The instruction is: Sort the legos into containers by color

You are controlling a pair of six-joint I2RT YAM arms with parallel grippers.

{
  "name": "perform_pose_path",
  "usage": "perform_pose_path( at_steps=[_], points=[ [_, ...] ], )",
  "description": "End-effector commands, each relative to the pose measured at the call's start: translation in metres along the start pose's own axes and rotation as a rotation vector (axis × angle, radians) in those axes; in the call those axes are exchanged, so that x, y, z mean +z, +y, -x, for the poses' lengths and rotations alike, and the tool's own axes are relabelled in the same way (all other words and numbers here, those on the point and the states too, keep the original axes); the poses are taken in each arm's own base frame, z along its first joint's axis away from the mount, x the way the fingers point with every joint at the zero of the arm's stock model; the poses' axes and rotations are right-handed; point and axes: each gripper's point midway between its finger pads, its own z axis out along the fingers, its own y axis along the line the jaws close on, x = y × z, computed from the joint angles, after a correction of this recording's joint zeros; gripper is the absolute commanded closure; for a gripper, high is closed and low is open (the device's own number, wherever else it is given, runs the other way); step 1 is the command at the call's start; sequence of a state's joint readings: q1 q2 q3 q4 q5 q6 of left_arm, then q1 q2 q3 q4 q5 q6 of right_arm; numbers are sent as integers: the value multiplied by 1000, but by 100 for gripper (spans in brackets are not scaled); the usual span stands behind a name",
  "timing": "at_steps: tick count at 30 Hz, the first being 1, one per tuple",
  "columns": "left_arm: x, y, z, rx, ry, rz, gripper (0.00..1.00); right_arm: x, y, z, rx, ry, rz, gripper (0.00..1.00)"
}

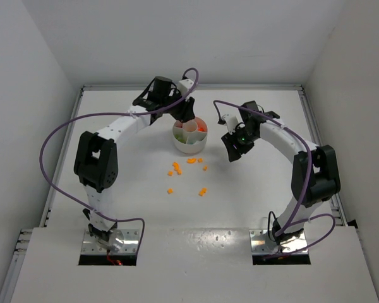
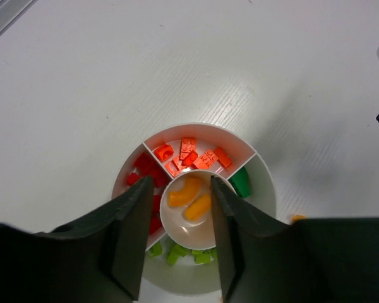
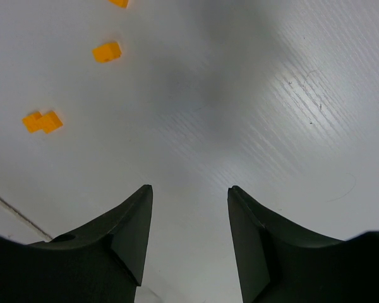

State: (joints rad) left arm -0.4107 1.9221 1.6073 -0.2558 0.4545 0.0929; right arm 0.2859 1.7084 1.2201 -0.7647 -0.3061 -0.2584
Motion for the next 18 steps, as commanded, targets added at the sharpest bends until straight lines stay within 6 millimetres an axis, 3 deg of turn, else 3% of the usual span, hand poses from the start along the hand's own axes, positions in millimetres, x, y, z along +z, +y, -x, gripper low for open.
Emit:
perform_pose_path(
  at_steps=[1,6,8,11,13,14,15,18],
  points=[
    [-6,6,7,9,-22,18,51,-10,-2,21,-29,-62,-23,48],
    [-6,4,7,9,-24,6,49,-9,5,20,-34,-56,-1,48],
    [-13,4,16,-25,-62,5,49,-12,14,26,-86,-75,13,48],
    [-35,17,36,-78,-146,18,46,-13,43,25,-205,-82,57,48],
    [-52,26,39,-165,-184,12,42,-12,73,23,-334,-79,103,48],
    [-64,28,50,-174,-216,15,38,-9,85,14,-363,-48,138,48],
    [-73,34,48,-215,-224,2,37,-3,104,8,-427,-20,172,48],
    [-92,42,43,-272,-209,1,29,5,127,-5,-539,31,194,45]
  ],
)
